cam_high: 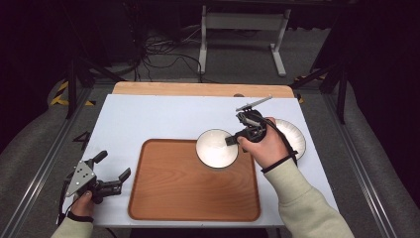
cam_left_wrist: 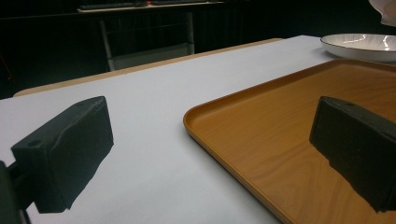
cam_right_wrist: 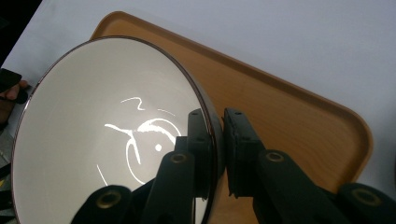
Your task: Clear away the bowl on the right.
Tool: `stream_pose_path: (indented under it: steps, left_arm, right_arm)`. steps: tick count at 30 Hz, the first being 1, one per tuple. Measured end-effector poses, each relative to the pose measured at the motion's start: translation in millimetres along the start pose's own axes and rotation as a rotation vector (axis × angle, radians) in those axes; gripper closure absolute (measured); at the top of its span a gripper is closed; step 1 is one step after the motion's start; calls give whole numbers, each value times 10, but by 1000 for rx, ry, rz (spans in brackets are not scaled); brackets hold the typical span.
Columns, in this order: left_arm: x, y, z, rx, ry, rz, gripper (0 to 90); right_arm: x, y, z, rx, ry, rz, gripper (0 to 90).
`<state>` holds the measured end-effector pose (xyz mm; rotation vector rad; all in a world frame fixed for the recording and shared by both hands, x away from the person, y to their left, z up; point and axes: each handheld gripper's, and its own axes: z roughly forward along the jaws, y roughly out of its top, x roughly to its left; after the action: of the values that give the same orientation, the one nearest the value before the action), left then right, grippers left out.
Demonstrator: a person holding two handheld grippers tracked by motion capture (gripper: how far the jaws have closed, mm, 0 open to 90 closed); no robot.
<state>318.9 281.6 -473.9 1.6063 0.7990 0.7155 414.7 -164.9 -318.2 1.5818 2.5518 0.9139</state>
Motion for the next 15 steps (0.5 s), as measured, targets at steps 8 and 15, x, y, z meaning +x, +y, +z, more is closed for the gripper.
stream_pose_path:
  steps: [8,15]
  left_arm:
    - [-1,0,0,0,0,-1,3]
    - [1,0,-1,0,0,2,3]
  right_arm:
    - [144,37,122,10,40,-20,819]
    - [208,42,202,9,71,-16,816]
